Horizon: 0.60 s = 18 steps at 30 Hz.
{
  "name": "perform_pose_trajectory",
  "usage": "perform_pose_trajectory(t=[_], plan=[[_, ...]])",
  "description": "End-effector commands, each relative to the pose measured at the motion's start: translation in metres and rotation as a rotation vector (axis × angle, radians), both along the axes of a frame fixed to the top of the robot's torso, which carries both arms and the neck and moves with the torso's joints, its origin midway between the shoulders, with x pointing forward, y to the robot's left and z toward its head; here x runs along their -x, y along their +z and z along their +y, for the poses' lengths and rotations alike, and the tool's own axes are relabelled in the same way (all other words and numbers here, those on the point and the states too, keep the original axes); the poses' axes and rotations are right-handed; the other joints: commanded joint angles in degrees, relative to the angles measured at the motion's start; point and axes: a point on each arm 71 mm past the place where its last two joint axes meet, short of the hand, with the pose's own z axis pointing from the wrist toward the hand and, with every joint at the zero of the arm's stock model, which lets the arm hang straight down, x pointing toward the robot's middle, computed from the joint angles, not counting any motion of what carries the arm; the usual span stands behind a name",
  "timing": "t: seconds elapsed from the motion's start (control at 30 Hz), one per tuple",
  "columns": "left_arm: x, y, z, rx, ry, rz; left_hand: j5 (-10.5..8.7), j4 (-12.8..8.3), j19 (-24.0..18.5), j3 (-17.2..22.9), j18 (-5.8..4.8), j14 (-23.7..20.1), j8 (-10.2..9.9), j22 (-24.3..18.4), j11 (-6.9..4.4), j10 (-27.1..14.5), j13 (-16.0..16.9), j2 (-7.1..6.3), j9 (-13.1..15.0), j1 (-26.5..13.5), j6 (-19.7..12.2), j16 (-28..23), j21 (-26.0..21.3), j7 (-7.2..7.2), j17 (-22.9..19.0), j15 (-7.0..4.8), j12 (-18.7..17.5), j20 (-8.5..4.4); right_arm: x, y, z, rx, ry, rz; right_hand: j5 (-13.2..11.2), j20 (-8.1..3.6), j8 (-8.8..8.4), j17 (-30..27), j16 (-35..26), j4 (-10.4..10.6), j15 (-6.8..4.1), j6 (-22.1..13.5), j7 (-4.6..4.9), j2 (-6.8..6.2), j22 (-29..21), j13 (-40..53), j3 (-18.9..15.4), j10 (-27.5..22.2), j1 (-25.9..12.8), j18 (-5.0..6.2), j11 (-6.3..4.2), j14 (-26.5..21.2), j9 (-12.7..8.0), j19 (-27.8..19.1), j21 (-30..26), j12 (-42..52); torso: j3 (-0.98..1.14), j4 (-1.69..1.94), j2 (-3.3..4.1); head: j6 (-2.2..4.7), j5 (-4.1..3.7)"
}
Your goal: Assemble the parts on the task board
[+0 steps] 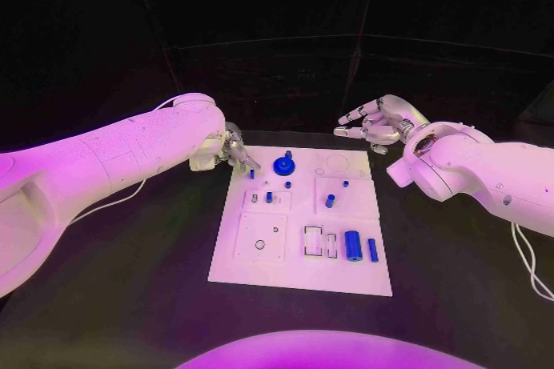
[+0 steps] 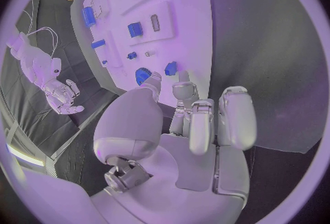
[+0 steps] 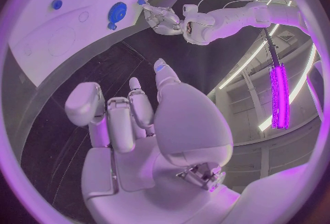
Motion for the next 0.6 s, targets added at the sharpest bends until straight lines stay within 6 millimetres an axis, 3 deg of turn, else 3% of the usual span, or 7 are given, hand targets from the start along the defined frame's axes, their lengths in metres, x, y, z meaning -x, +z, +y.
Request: perform_pose_trajectory(t=[0.03,0.6], plan=[[0.0000,0.0001,-0.0025,0.002,-0.019,0.003,-0.24,-0.1,0.3,-0.4,-0.13,5.9,-0.4,0.1,0.15,0.1,0.1,0.55,-0.1,0.3,0.4,0.2,0.4,0.10,15.1,0.29,0.2,0.29,0.0000,0.0017,0.0016,0.000,0.012,-0.007,0.4,-0.17,0.38,0.1,-0.3,0.1,-0.43,0.0,-0.10,0.19,-0.1,0.0,-0.3,-0.3,-0.2,0.99,-0.07,2.7,-0.1,-0.3,-0.3,-0.3,-0.01,0.04,0.00,-0.05,0.06],[-0.0012,-0.0049,-0.0078,0.008,-0.021,0.003,-0.22,-0.9,0.3,-0.9,-0.15,5.9,-0.7,0.3,0.05,0.2,0.0,1.98,-1.0,2.9,1.2,0.2,0.4,0.00,15.1,0.22,0.4,0.22,-0.0003,0.0015,0.0035,-0.001,0.017,-0.006,0.4,-0.17,0.38,0.1,-0.3,0.1,-0.43,0.0,-0.10,0.19,-0.1,0.0,-0.3,-0.3,-0.2,0.99,-0.07,2.7,-0.1,-0.3,-0.3,-0.3,-0.03,-0.01,0.00,-0.08,0.05]])
